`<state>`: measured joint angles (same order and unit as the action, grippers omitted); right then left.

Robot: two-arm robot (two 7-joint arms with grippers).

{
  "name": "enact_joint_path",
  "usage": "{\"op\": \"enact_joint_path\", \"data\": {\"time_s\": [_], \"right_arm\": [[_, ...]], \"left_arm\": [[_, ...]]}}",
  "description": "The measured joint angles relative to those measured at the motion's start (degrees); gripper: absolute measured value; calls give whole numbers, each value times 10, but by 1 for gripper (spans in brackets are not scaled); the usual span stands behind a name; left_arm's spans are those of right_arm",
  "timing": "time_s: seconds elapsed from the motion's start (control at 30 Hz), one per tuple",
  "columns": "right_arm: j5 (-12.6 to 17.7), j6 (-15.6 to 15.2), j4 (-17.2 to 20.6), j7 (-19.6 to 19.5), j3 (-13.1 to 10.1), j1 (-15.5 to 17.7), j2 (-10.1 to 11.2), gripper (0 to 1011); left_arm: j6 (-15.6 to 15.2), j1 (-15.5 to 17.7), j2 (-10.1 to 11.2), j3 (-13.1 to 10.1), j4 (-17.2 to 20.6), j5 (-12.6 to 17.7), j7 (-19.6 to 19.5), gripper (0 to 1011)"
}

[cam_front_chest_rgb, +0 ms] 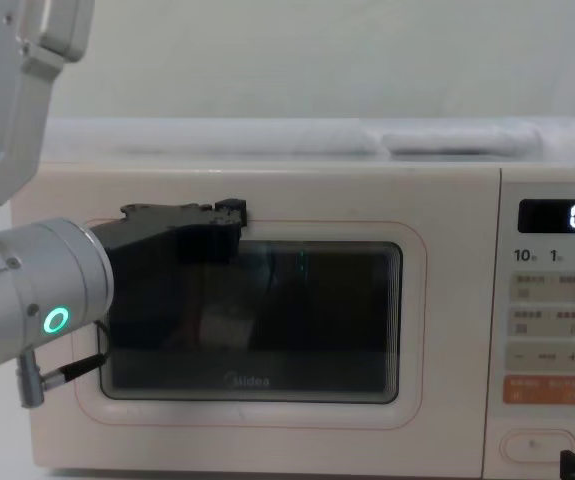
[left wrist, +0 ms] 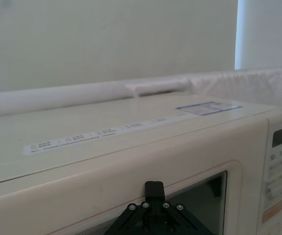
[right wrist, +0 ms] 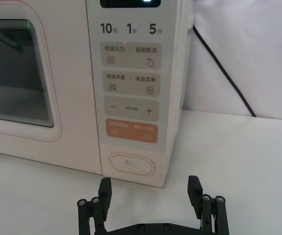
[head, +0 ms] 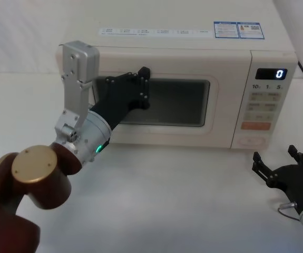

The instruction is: Press the button to open the microwave door with one hand; close the microwave door with the other hand.

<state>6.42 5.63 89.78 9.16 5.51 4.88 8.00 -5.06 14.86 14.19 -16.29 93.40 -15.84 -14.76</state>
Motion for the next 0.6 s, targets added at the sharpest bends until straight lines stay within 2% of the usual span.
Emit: {"op": "enact_joint_path", "data": {"time_s": [0.17, 0.37, 0.6], "right_arm": [[0, 0, 0, 0, 0, 0, 0, 1002], [0, 0, 0, 0, 0, 0, 0, 1002], [0, 0, 0, 0, 0, 0, 0, 1002]], "left_arm": [[1, -19, 8, 4, 26, -9, -4, 0], [-1, -60, 23, 21, 72, -30, -6, 0], [6, -99, 45, 36, 106, -33, -1, 0]]}}
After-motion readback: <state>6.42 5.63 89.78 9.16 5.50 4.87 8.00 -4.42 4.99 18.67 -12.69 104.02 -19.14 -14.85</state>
